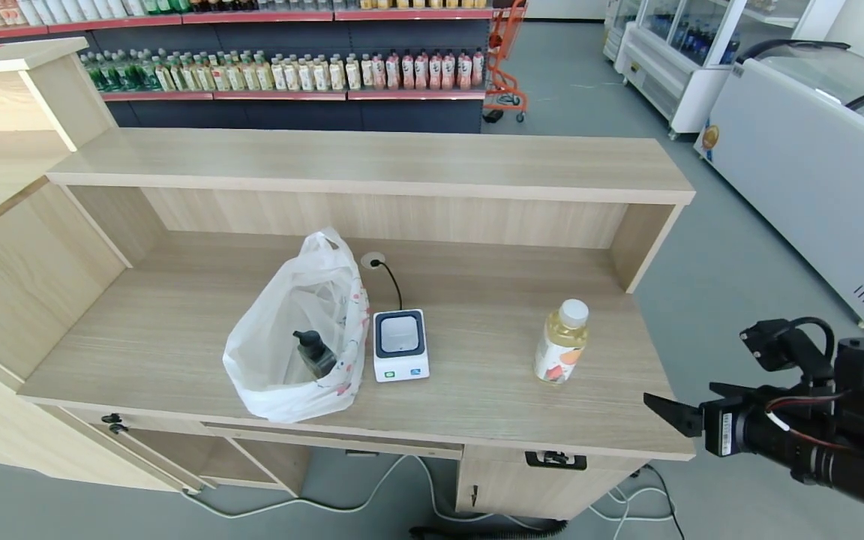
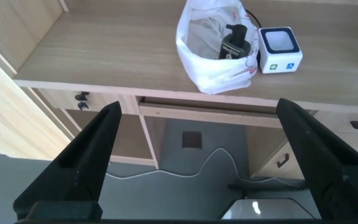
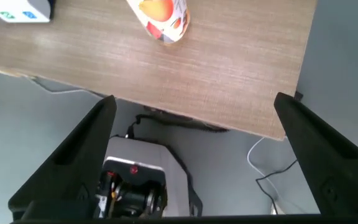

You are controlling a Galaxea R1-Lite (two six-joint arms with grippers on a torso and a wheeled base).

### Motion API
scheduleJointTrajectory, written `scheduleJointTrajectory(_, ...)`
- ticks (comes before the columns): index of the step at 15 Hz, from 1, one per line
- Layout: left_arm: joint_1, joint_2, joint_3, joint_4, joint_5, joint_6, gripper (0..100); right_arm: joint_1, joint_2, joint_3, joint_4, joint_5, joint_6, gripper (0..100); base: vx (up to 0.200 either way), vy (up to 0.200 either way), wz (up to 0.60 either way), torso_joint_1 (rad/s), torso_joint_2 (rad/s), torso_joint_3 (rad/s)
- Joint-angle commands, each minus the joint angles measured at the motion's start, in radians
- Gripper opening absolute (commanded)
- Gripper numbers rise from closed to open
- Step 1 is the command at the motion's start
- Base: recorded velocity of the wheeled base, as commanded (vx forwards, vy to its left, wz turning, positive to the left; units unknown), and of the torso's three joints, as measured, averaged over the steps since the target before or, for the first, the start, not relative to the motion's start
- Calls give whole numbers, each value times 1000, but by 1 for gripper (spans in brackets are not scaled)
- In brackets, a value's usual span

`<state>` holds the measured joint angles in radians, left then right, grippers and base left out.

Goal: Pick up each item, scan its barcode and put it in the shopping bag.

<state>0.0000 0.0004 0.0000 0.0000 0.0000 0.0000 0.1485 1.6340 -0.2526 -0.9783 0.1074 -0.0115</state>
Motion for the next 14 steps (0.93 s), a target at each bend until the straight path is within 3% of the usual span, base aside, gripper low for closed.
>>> scheduleJointTrajectory(1,0,1,0,0,0,0,100,3,159,10,-103,-17,-1,100,0,0,0,0,0,0)
scheduleJointTrajectory(7,0,1,0,0,0,0,100,49,356,7,-379,-28,-4,100,0,0,0,0,0,0)
scheduleJointTrajectory(10,0,1,0,0,0,0,100,89,514,-25,-566,-103,-2,100,0,0,0,0,0,0)
scheduleJointTrajectory(14,0,1,0,0,0,0,100,140,579,-109,-577,-130,7,100,0,0,0,0,0,0)
